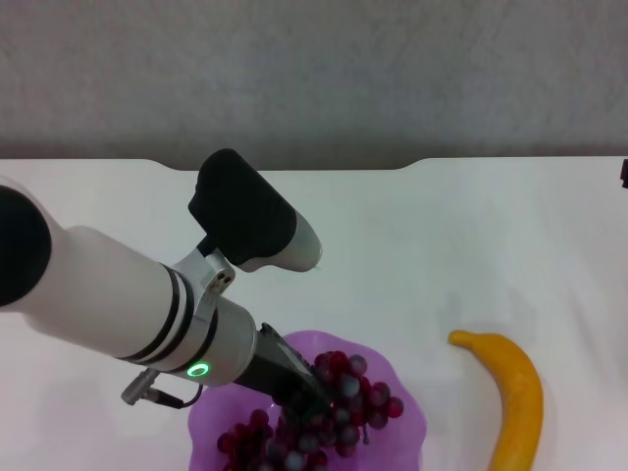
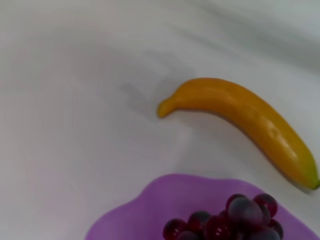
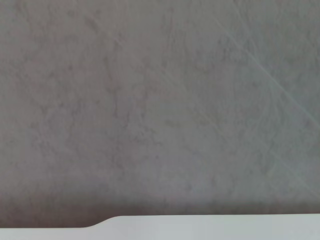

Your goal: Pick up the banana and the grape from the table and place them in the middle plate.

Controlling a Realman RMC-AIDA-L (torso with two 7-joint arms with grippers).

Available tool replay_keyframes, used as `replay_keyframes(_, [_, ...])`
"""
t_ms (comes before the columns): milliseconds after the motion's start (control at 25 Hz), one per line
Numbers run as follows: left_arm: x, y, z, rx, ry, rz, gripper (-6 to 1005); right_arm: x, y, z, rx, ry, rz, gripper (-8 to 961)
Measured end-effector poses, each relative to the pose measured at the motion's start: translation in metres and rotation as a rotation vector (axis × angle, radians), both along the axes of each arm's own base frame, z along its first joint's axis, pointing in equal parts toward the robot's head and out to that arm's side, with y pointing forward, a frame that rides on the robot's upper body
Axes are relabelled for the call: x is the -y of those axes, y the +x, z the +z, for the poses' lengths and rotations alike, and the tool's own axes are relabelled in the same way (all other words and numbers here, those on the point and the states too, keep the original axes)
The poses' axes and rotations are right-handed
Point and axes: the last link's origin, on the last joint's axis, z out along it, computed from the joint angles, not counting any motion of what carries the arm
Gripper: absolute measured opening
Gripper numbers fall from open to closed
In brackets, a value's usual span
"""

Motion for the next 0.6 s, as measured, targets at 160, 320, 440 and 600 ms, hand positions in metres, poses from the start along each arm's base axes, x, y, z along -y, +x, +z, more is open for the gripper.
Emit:
replay_keyframes(160, [-0.007,-0.0083,-0.004,-0.009,0.015,0.026,238,-0.0003,-0.0003,-0.0001,0.0,0.0,0.001,816])
replay_keyframes(320, [-0.0095,-0.0126,-0.0056,-0.018,0.017,0.042,257,-0.0003,0.0002,-0.0003,0.0,-0.001,-0.001,815])
replay_keyframes(440, [-0.0096,-0.0126,-0.0054,-0.02,0.015,0.044,271,-0.0003,0.0003,-0.0004,0.0,-0.001,-0.001,814])
replay_keyframes(600, [-0.0109,-0.0129,-0.0035,-0.027,0.023,0.046,290,-0.0003,0.0005,-0.0005,0.0,-0.001,-0.001,813])
